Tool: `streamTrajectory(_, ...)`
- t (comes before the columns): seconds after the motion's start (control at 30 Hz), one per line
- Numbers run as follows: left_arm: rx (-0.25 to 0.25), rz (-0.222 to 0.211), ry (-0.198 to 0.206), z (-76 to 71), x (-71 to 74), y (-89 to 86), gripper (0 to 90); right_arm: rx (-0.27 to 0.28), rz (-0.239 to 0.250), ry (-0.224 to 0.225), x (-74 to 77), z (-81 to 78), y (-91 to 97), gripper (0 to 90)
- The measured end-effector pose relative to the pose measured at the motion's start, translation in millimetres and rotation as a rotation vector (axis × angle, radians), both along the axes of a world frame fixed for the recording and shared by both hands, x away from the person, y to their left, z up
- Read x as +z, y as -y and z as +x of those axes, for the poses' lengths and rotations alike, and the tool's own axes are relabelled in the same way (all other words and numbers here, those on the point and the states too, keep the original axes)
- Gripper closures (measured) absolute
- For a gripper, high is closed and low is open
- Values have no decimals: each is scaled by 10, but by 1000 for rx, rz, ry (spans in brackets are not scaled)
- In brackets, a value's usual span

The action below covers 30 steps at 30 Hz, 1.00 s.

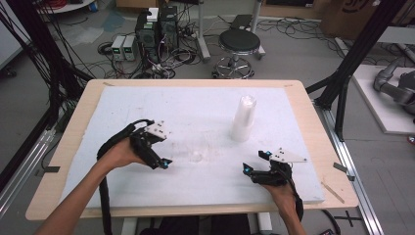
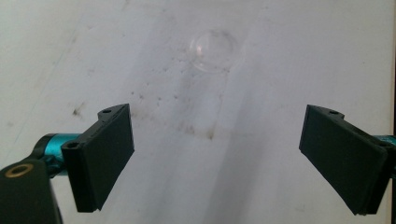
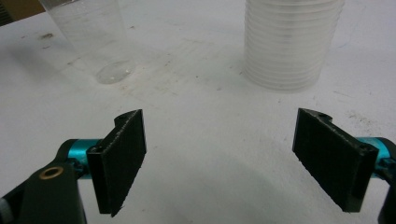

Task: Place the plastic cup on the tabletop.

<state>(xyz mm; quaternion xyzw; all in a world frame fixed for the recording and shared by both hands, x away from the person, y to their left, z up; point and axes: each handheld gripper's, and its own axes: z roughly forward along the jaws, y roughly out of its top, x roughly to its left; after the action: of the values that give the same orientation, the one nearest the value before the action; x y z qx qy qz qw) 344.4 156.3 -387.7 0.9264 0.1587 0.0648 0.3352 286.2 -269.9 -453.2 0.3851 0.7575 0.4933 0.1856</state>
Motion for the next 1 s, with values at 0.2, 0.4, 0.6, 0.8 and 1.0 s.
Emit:
streamTrajectory(0.2, 91, -97, 52, -273, -117, -259, 101, 10, 4, 22, 0, -11, 8, 171)
streamTrajectory(0.4, 231, -232, 114, -465, -329, -506, 101, 10, 6, 25, 1, -20, 7, 171)
streamTrajectory(0.6, 370, -367, 185, -634, -564, -676, 101, 7, 8, 28, 2, -26, 8, 171)
streamTrajectory(0.8, 444, -417, 232, -715, -783, -730, 101, 11, 9, 33, 2, -32, 9, 171)
streamTrajectory(1.0, 453, -422, 266, -730, -780, -718, 102, 11, -1, 32, 0, -22, 2, 171)
